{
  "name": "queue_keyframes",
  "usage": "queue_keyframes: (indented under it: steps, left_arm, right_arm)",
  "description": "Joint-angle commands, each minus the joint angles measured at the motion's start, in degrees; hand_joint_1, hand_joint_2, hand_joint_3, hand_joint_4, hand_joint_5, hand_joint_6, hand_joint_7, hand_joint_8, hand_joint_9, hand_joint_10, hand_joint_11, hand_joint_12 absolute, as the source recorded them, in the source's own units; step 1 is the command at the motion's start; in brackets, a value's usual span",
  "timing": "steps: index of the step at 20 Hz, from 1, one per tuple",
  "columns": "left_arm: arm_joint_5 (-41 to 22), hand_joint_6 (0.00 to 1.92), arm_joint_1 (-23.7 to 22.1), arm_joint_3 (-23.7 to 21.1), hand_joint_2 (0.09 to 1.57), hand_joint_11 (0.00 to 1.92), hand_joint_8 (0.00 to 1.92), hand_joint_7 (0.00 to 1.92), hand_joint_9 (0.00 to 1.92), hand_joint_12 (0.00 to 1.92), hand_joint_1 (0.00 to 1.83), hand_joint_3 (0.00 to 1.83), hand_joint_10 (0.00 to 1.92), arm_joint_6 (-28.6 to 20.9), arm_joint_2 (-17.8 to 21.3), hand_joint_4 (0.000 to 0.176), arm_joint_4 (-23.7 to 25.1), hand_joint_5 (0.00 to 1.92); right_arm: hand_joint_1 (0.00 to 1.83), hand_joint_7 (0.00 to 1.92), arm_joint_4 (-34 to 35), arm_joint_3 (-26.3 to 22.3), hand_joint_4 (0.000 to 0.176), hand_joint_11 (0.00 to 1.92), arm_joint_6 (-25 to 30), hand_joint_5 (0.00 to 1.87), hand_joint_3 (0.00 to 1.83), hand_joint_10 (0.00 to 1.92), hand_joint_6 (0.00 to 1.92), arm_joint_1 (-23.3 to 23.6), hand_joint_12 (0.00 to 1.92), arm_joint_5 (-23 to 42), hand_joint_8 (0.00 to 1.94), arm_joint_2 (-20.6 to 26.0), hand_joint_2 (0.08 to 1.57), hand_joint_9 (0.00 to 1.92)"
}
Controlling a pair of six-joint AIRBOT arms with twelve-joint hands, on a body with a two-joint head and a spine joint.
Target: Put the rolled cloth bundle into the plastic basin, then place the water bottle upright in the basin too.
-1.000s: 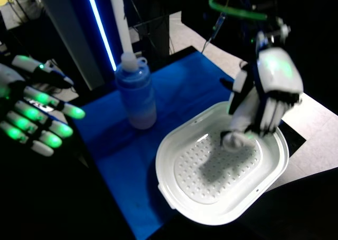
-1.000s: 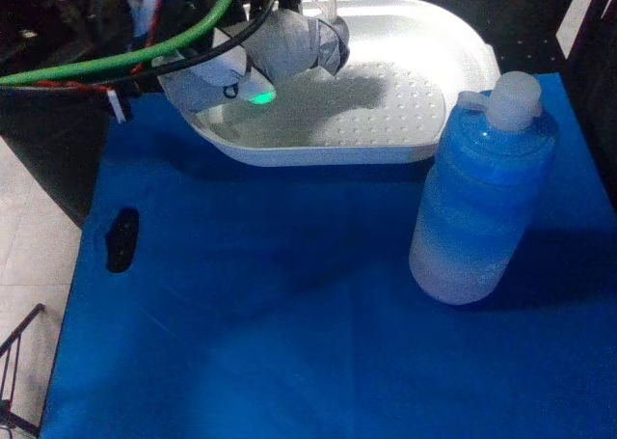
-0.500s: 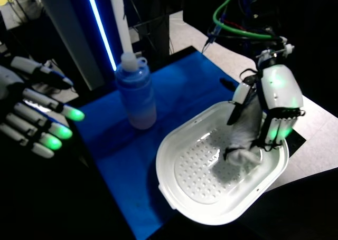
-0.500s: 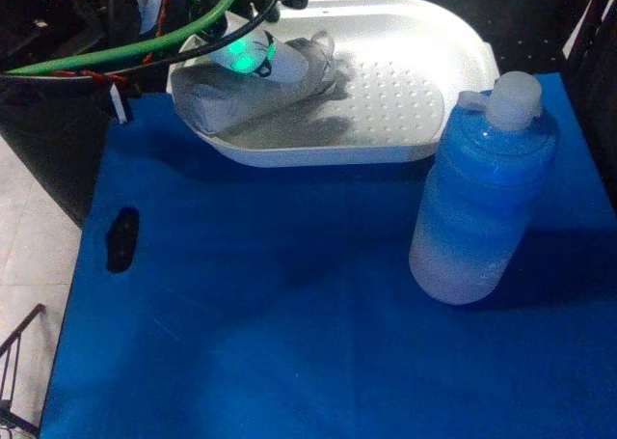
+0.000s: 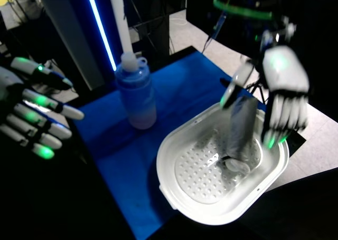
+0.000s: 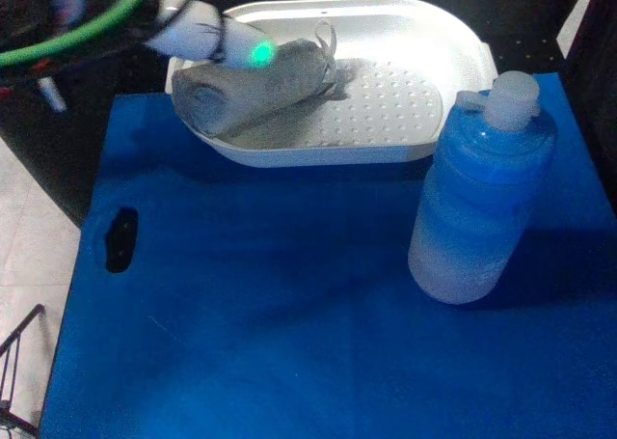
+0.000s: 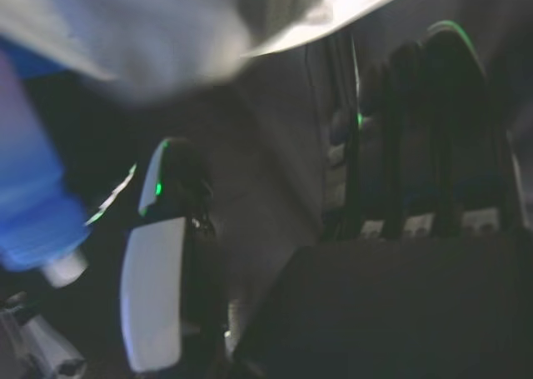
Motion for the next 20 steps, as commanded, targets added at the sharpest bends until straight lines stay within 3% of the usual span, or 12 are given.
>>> queue_keyframes:
  steps: [1,5,7,8,9,11,14,15,16,17,18,20]
  left_arm:
    - [-7.39,0.00,1.06,-0.83,0.92,0.00,0.00,0.24,0.26,0.94,0.50,0.00,0.00,-0.15,1.35,0.176,-1.95,0.15]
    - [-13.97,0.00,6.41,-8.22,0.89,0.00,0.01,0.25,0.21,0.66,0.45,0.00,0.01,-0.27,9.27,0.163,-3.77,0.10]
    - [-18.97,0.00,9.96,-11.63,0.88,0.00,0.00,0.25,0.17,0.40,0.41,0.00,0.00,-0.28,12.51,0.176,-6.49,0.06]
    - [-21.13,0.00,11.91,-12.82,0.89,0.00,0.01,0.22,0.10,0.07,0.42,0.00,0.02,-0.28,13.63,0.167,-7.79,0.06]
    - [-23.36,0.01,13.80,-14.03,0.90,0.00,0.01,0.22,0.07,0.00,0.44,0.00,0.01,-0.27,14.46,0.155,-9.18,0.08]
    - [-27.75,0.01,18.61,-16.13,0.90,0.00,0.00,0.19,0.06,0.00,0.44,0.00,0.01,-0.23,15.13,0.175,-12.27,0.09]
    - [-31.44,0.00,24.17,-18.00,0.87,0.03,0.00,0.16,0.09,0.03,0.44,0.00,0.01,-0.23,15.16,0.176,-15.79,0.08]
    - [-32.25,0.00,25.58,-18.36,0.86,0.00,0.00,0.16,0.08,0.02,0.45,0.00,0.00,-0.24,15.17,0.158,-16.88,0.09]
    - [-33.65,0.00,27.60,-18.90,0.85,0.02,0.00,0.17,0.09,0.03,0.45,0.00,0.01,-0.26,15.28,0.167,-18.50,0.09]
    - [-34.25,0.00,28.63,-19.22,0.86,0.01,0.01,0.18,0.10,0.03,0.46,0.00,0.01,-0.27,15.39,0.151,-19.25,0.09]
    - [-34.78,0.00,29.73,-19.64,0.87,0.00,0.00,0.16,0.08,0.00,0.45,0.00,0.00,-0.29,15.52,0.150,-20.01,0.09]
    - [-34.81,0.00,30.51,-19.97,0.87,0.00,0.00,0.16,0.07,0.00,0.44,0.00,0.00,-0.32,15.60,0.146,-20.48,0.09]
  right_arm:
    - [0.72,0.21,0.17,0.32,0.164,0.17,1.00,0.29,0.00,0.00,0.00,0.55,0.00,7.03,0.00,0.00,1.13,0.15]
    - [0.81,0.18,-0.05,1.55,0.176,0.13,4.09,0.15,0.00,0.00,0.00,0.67,0.00,7.07,0.00,-0.14,0.94,0.15]
    - [0.81,0.19,0.30,2.77,0.176,0.16,4.85,0.08,0.00,0.01,0.00,0.98,0.01,6.87,0.00,-0.76,0.93,0.18]
    - [0.84,0.20,0.34,2.93,0.176,0.15,4.90,0.07,0.00,0.00,0.00,1.36,0.01,6.72,0.00,-0.85,0.91,0.16]
    - [0.84,0.19,0.27,2.95,0.176,0.15,4.92,0.07,0.00,0.00,0.00,1.69,0.00,6.60,0.00,-0.87,0.90,0.15]
    - [0.85,0.18,-0.26,3.11,0.176,0.13,4.92,0.09,0.00,0.00,0.01,2.76,0.00,6.38,0.00,-0.92,0.91,0.14]
    - [0.84,0.23,-0.78,4.65,0.176,0.12,4.96,0.09,0.00,0.00,0.00,5.55,0.00,4.04,0.01,-1.80,0.92,0.14]
    - [0.85,0.23,-1.02,5.39,0.176,0.13,5.35,0.11,0.00,0.00,0.01,6.73,0.00,2.39,0.01,-2.21,0.92,0.14]
    - [0.86,0.22,-2.73,7.64,0.176,0.11,10.59,0.12,0.01,0.00,0.01,8.01,0.00,0.20,0.00,-3.36,0.93,0.13]
    - [0.84,0.24,-3.70,9.32,0.176,0.09,14.73,0.13,0.01,0.00,0.01,8.35,0.00,-0.54,0.01,-4.34,0.96,0.13]
    - [0.82,0.25,-4.51,10.73,0.176,0.10,17.72,0.13,0.01,0.00,0.00,8.82,0.00,-1.28,0.01,-5.45,0.97,0.14]
    - [0.79,0.24,-5.88,10.82,0.176,0.08,17.80,0.13,0.01,0.00,0.00,9.85,0.00,-1.75,0.00,-5.87,0.97,0.13]
